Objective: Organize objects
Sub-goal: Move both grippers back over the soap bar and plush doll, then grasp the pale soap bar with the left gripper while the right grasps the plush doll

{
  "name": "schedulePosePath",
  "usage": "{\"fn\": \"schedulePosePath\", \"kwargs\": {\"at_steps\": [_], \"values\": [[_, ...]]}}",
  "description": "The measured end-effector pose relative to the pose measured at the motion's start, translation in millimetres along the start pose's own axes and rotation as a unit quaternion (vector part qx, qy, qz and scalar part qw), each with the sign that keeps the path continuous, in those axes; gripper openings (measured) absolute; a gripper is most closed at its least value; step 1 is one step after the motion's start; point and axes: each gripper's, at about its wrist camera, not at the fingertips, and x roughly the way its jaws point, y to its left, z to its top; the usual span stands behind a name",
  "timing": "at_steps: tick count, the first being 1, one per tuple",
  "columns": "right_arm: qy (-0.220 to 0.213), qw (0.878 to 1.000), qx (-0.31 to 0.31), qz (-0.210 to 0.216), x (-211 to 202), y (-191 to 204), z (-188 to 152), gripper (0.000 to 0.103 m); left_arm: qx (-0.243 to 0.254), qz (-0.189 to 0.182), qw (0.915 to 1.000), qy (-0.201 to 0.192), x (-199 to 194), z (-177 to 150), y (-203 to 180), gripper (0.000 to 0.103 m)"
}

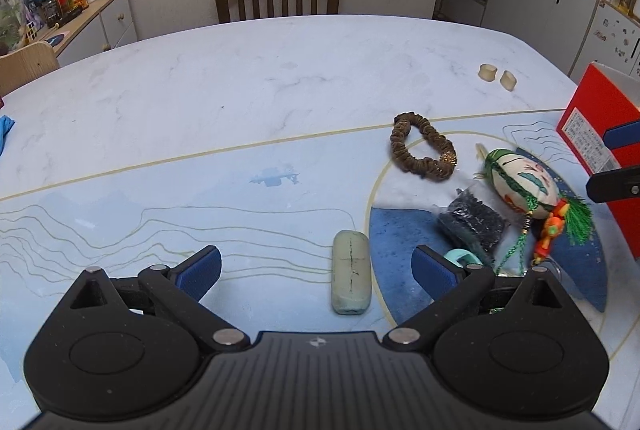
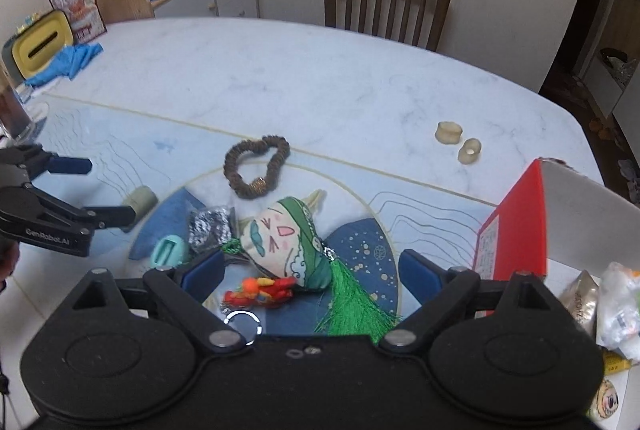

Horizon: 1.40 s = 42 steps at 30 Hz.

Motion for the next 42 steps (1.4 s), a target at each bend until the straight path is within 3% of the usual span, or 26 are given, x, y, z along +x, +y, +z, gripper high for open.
{"fn": "schedulePosePath", "kwargs": {"at_steps": [17, 22, 30, 37, 42], "values": [[0.046, 0.997, -0.055, 0.025, 49, 6, 10, 0.085, -0.010, -0.022, 0.9997, 0.004, 16, 0, -7, 0.099], [0.050, 0.996, -0.064, 0.034, 57, 8, 11, 0.081, -0.014, -0.027, 0.9994, 0.013, 18, -1, -8, 0.078], [0.044, 0.996, -0.068, 0.044, 64, 12, 14, 0.076, -0.015, -0.030, 0.9994, 0.014, 16, -1, -11, 0.061], [0.041, 0.995, -0.079, 0.047, 64, 16, 15, 0.056, -0.013, -0.034, 0.9992, 0.015, 14, -1, -14, 0.039], [0.033, 0.995, -0.084, 0.037, 60, 17, 13, 0.050, -0.017, -0.029, 0.9992, 0.022, 14, 0, -14, 0.034]]}}
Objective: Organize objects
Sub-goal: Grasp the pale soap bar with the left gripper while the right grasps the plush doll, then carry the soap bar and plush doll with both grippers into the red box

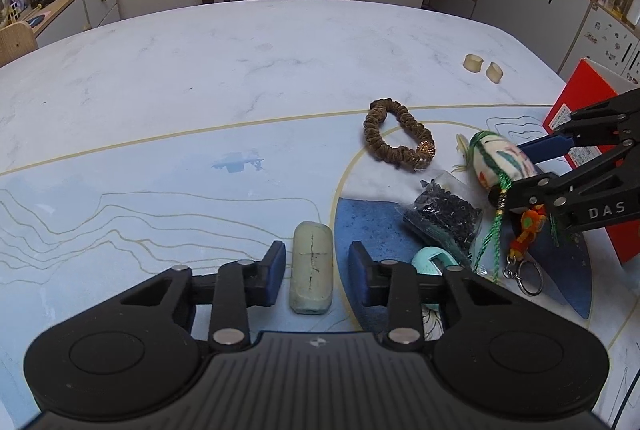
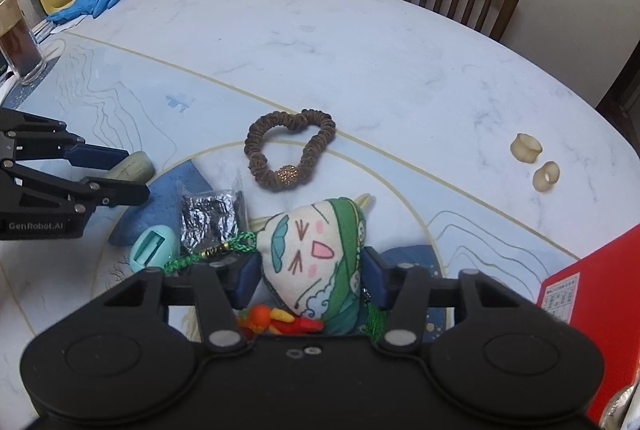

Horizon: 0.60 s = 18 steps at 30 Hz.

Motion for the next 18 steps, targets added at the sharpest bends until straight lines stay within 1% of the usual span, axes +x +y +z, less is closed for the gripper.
{"fn": "schedulePosePath", "kwargs": {"at_steps": [2, 4, 9, 14, 18], "values": [[-0.007, 1.000, 0.005, -0.002, -4, 0, 0, 0.049, -0.002, -0.001, 1.0000, 0.004, 0, 1, 0, 0.033], [-0.013, 1.000, 0.009, -0.006, -10, -1, 1, 0.049, -0.003, 0.001, 1.0000, 0.007, -1, 1, 0, 0.028], [-0.027, 0.999, 0.018, -0.007, -31, -2, 0, 0.048, -0.009, 0.001, 0.9999, 0.014, -2, 2, 0, 0.022], [-0.037, 0.999, 0.027, -0.013, -59, -6, -2, 0.048, -0.014, -0.001, 0.9997, 0.019, -5, 2, -1, 0.022], [-0.050, 0.998, 0.044, -0.012, -86, -16, -6, 0.048, -0.017, 0.001, 0.9998, 0.014, -15, 6, -4, 0.022]]}}
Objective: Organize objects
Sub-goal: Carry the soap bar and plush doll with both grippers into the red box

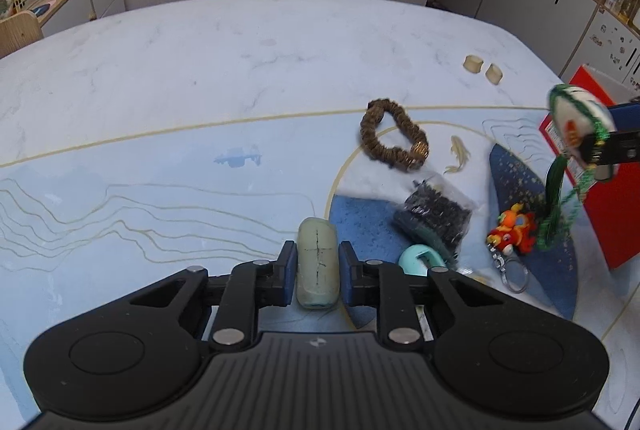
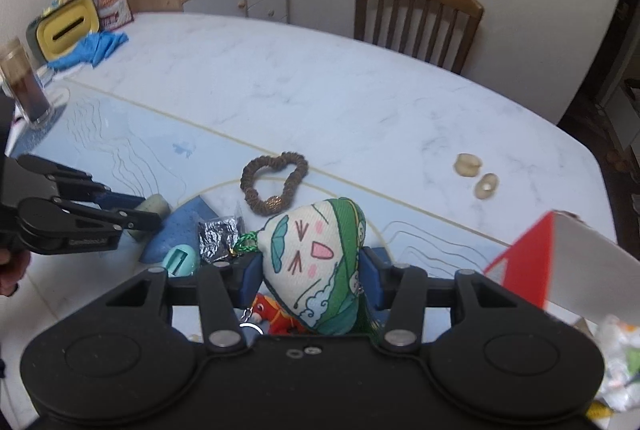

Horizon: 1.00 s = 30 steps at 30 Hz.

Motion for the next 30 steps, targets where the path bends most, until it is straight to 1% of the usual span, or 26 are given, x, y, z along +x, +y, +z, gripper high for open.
{"fn": "schedulePosePath", "kwargs": {"at_steps": [6, 10, 15, 19, 23, 30], "values": [[-0.019, 1.000, 0.021, -0.003, -43, -23, -4, 0.048, -0.007, -0.008, 0.9999, -0.004, -23, 13, -14, 0.022], [-0.031, 0.999, 0.033, -0.003, -70, -41, -8, 0.048, 0.000, -0.020, 0.9998, -0.009, -42, 24, -33, 0.022], [-0.045, 0.998, 0.039, -0.002, -103, -64, -16, 0.048, 0.007, -0.036, 0.9989, -0.027, -67, 40, -64, 0.022], [-0.054, 0.998, 0.043, -0.006, -125, -85, -25, 0.048, 0.019, -0.050, 0.9979, -0.038, -82, 53, -94, 0.022], [-0.059, 0.997, 0.053, -0.018, -141, -112, -36, 0.048, 0.047, -0.057, 0.9963, -0.043, -89, 63, -130, 0.022], [-0.063, 0.995, 0.069, -0.039, -157, -154, -57, 0.049, 0.082, -0.087, 0.9920, -0.042, -87, 78, -198, 0.022]]}}
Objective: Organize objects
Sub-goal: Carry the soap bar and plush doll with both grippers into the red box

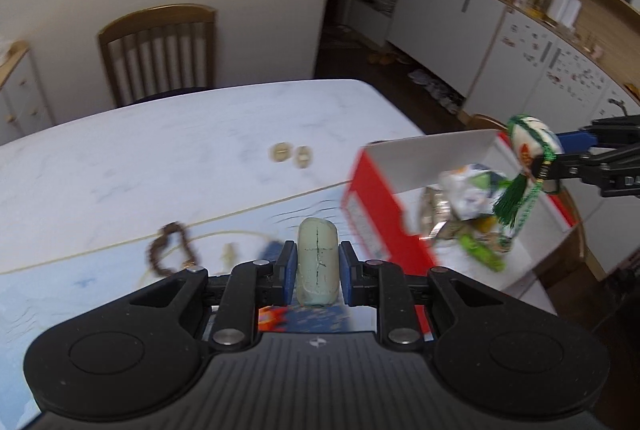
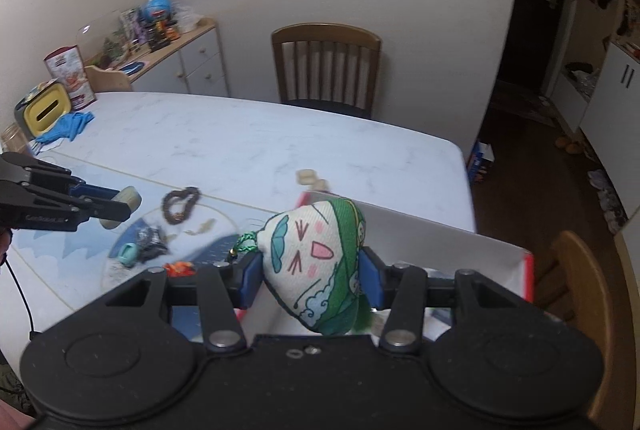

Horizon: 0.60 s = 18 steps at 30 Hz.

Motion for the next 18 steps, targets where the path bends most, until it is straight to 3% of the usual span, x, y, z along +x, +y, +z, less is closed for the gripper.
{"fn": "schedulePosePath", "kwargs": {"at_steps": [10, 18], "values": [[0.012, 0.999, 0.025, -0.021, 3, -61, -33, 0.049, 0.043, -0.030, 0.9984, 0.021, 50, 26, -90, 0.022], [0.052, 0.998, 0.036, -0.028, 23, -90, -66, 0.049, 0.058, -0.027, 0.9969, 0.046, 97, 35, -131, 0.022]]}}
